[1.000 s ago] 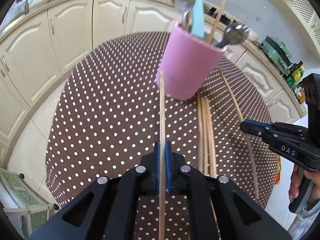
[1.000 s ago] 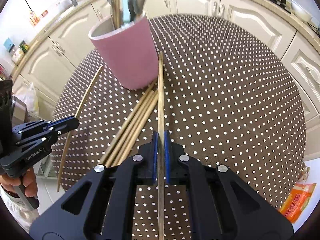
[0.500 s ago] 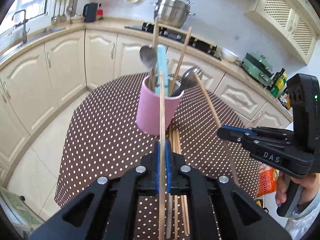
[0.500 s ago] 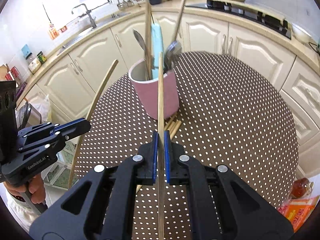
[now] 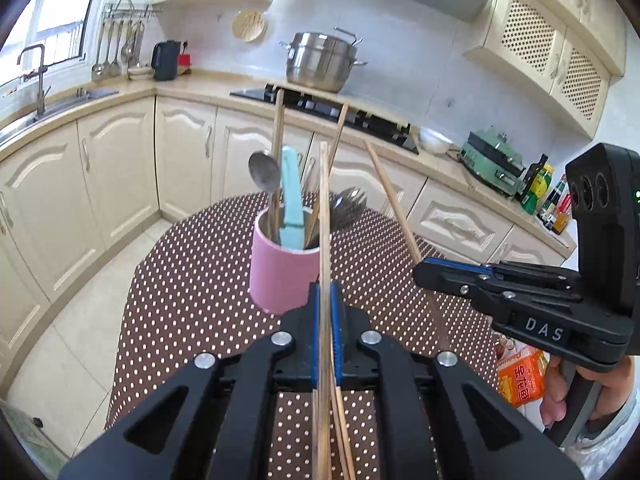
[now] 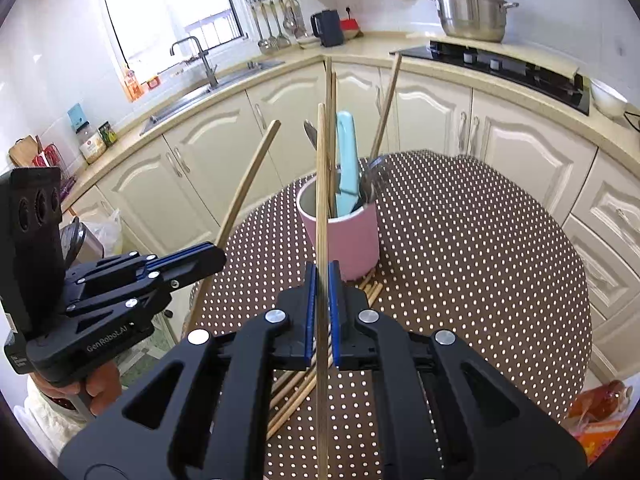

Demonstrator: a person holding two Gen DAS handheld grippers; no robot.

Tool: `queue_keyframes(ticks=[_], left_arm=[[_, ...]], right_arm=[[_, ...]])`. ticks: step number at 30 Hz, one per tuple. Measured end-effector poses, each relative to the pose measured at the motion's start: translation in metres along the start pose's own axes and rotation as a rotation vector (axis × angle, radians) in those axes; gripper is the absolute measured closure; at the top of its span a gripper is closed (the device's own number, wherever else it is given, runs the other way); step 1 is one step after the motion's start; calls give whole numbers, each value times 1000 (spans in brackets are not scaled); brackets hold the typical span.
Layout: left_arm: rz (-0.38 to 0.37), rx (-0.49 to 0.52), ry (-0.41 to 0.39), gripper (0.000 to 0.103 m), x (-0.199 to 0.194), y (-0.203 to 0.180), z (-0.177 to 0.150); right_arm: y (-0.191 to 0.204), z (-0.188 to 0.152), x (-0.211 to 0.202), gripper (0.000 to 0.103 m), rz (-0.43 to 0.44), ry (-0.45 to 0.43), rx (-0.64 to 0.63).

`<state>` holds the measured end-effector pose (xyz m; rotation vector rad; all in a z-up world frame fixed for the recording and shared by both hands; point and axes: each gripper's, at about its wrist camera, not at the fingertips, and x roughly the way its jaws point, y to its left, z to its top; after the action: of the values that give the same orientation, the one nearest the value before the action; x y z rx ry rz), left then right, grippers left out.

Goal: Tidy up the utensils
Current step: 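Lift the chopsticks upright over the pink cup with both tools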

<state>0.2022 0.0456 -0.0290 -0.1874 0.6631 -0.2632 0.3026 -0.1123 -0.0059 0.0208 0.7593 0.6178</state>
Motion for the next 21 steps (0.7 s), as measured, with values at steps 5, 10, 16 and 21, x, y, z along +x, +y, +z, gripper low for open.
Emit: queue_keyframes(ticks=[5, 10, 16, 21], left_arm=[[-12, 16, -55, 98, -2, -4, 12], [-17, 20, -115, 98, -3, -4, 32], [-28, 8, -198, 98, 0, 1, 60], [-32, -3, -288, 98, 5, 2, 81]], right_arm=[[-1, 9, -6, 97, 19, -41, 4], [-2, 23, -15, 97, 23, -106, 8], [-3, 48, -25, 97, 14, -202, 20], [-6, 67, -27, 97, 9, -277, 24]])
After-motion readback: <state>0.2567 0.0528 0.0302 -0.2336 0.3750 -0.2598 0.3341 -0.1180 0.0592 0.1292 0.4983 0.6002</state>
